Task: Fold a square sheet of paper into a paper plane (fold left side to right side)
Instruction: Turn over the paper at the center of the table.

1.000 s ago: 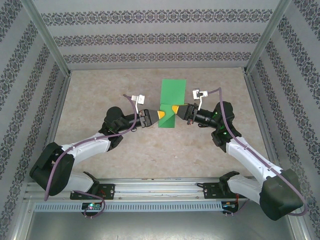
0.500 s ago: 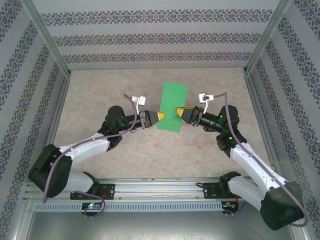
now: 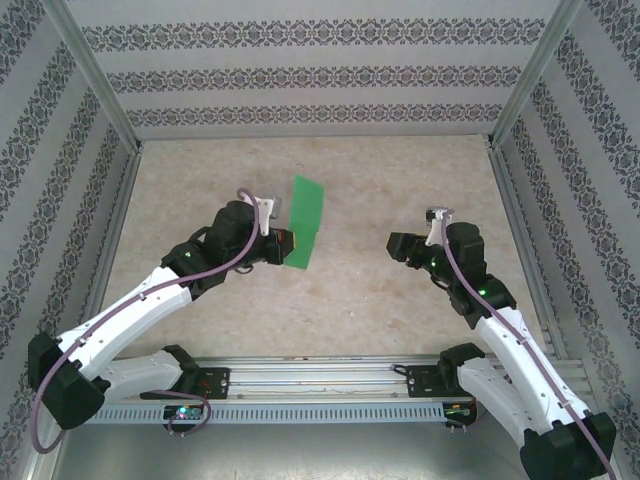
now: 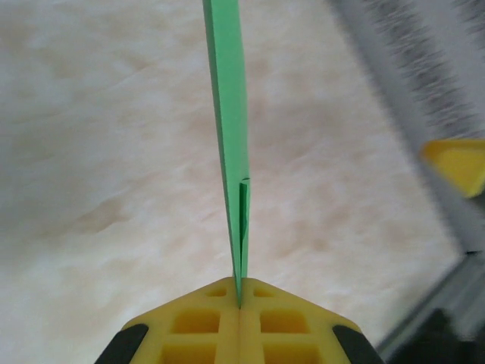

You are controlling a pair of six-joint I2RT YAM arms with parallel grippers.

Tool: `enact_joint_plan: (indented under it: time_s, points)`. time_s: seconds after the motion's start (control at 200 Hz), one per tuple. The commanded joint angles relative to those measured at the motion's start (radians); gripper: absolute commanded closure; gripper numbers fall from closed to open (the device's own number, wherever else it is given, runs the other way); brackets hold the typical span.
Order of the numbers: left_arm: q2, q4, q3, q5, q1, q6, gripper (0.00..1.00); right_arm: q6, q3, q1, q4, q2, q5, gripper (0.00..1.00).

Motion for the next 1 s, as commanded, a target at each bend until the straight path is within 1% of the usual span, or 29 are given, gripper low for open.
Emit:
enact_joint_plan:
  time_s: [0.0, 0.085, 0.21, 0.29, 0.455, 0.535, 0.605, 0.694, 0.849, 0.919, 0.994]
  points:
    - [0.026, -0.396, 0.066, -0.363, -0.093, 0.044, 1.00, -0.001, 0.005, -0.013, -0.111, 0.011, 0.207, 0.31]
    - [0.085, -0.538, 0.117, -0.516, -0.167, -0.030, 1.00, 0.030, 0.002, -0.017, -0.128, 0.037, 0.292, 0.24]
    - [0.176, -0.707, 0.172, -0.676, -0.266, -0.193, 1.00, 0.059, -0.010, -0.022, -0.105, 0.077, 0.340, 0.10]
    - [0.248, -0.792, 0.203, -0.737, -0.312, -0.289, 1.00, 0.074, -0.021, -0.023, -0.083, 0.094, 0.359, 0.02]
    - [0.480, -0.936, 0.302, -0.790, -0.374, -0.425, 1.00, 0.088, -0.045, -0.031, -0.047, 0.111, 0.383, 0.02]
    - [0.567, -0.927, 0.337, -0.776, -0.384, -0.448, 1.00, 0.089, -0.056, -0.037, -0.038, 0.109, 0.388, 0.02]
    - [0.617, -0.864, 0.345, -0.737, -0.387, -0.447, 1.00, 0.084, -0.069, -0.046, -0.027, 0.105, 0.378, 0.02]
    - [0.654, -0.725, 0.337, -0.655, -0.386, -0.426, 1.00, 0.071, -0.079, -0.062, -0.022, 0.101, 0.359, 0.02]
    - [0.686, -0.489, 0.299, -0.466, -0.365, -0.408, 1.00, 0.058, -0.093, -0.101, -0.007, 0.098, 0.301, 0.02]
    - [0.698, -0.437, 0.293, -0.420, -0.354, -0.405, 1.00, 0.057, -0.102, -0.112, 0.000, 0.098, 0.280, 0.02]
    - [0.714, -0.417, 0.304, -0.395, -0.344, -0.399, 0.98, 0.055, -0.110, -0.123, 0.007, 0.101, 0.260, 0.02]
